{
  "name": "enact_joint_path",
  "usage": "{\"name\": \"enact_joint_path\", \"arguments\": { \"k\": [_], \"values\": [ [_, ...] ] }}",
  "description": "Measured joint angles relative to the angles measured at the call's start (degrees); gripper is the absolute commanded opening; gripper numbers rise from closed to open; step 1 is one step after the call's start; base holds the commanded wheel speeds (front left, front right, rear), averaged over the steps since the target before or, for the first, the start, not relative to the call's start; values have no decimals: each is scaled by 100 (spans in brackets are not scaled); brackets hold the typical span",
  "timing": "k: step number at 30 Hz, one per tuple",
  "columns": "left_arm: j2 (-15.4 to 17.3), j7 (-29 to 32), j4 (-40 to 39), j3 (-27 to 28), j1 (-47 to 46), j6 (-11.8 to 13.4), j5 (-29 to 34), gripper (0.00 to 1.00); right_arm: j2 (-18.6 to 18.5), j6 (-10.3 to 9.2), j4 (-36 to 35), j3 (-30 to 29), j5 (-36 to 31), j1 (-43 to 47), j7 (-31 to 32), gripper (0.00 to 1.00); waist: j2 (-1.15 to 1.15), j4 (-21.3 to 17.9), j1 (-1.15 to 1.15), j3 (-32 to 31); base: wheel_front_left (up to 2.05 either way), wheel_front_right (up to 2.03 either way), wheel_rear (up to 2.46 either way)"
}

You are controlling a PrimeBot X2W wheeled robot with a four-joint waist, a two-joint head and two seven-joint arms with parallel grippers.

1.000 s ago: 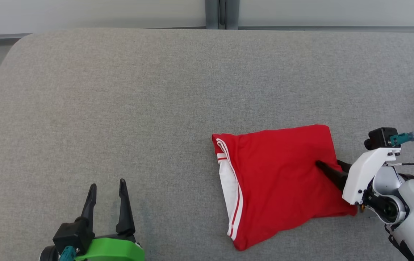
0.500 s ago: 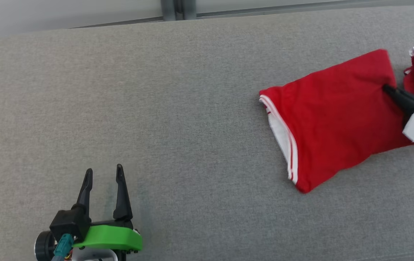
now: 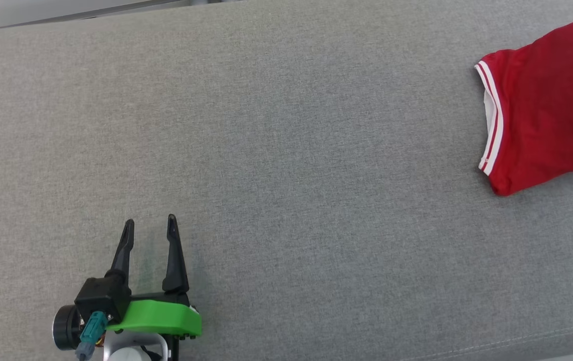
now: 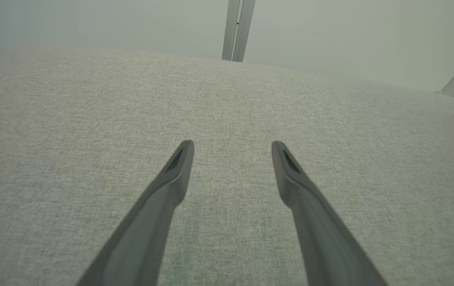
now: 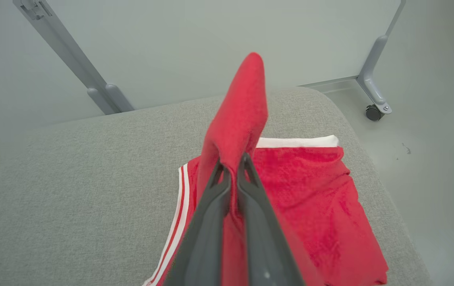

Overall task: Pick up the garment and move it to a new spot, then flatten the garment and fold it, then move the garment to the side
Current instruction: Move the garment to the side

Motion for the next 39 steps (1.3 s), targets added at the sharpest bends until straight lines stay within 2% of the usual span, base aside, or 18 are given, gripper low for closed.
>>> {"name": "enact_joint_path", "arguments": {
  "k": [8, 9, 10, 11, 14, 17, 21, 25, 28, 29, 33, 35, 39],
  "values": [
    [1, 1, -4, 58, 75, 20, 0, 100, -54, 1, 113, -258, -18, 2, 40, 0, 0, 44, 0, -60, 0, 0, 0],
    [1, 0, -5, 63, 101, 20, 3, 100, -87, 1, 202, -326, -55, 49, 51, 10, 0, 33, 0, -80, 0, 0, 0],
    [1, 0, -5, 67, 114, 18, 9, 100, -130, 1, 294, -380, -135, 91, 4, 72, 0, 21, 0, -89, 0, 0, 0],
    [1, 0, -7, 74, 117, 14, 24, 100, -186, 1, 452, -439, -348, 113, -118, 100, 0, 5, 0, -98, 0, 0, 0],
    [1, 0, 2, 87, 112, -12, 79, 100, -255, 0, 904, -598, -1132, 112, -684, 100, 0, -27, 0, -126, 0, 0, 0],
    [0, 0, -16, 111, 110, -20, 78, 100, -124, 1, 1146, -735, -1758, 115, -1463, 100, 0, -30, 0, -175, 0, 0, 0],
    [1, 1, -118, 202, 171, 15, 64, 100, 88, 2, 1220, -837, -2487, 385, -2339, 100, 0, -3, 0, -289, 0, 0, 0],
    [1, 1, -164, 289, 388, 42, -2, 100, 452, 2, 996, -917, -2855, 831, -3031, 100, 0, 57, 0, -469, 0, 0, 0],
    [1, 1, -223, 361, 532, 70, -52, 100, 812, 2, 621, -942, -3132, 1320, -3252, 100, 0, 124, 0, -644, 0, 0, 0],
    [1, 0, -304, 410, 603, 92, -58, 100, 1116, 2, 283, -1027, -3349, 1705, -3314, 100, 0, 196, 0, -770, 0, 0, 0],
    [2, 1, -449, 468, 724, 146, -53, 100, 1789, 3, -441, -1347, -3910, 2352, -3338, 100, 0, 367, 0, -975, 0, 0, 0],
    [3, 0, -501, 476, 799, 165, -46, 100, 2258, 4, -817, -1527, -4184, 2652, -3338, 100, 0, 460, 0, -1077, 0, 0, 0],
    [1, 0, -387, 564, 981, 214, 5, 100, 3073, 4, -1072, -1422, -4615, 3466, -3339, 100, 0, 639, 0, -1321, 0, 0, 0]
  ]
}}
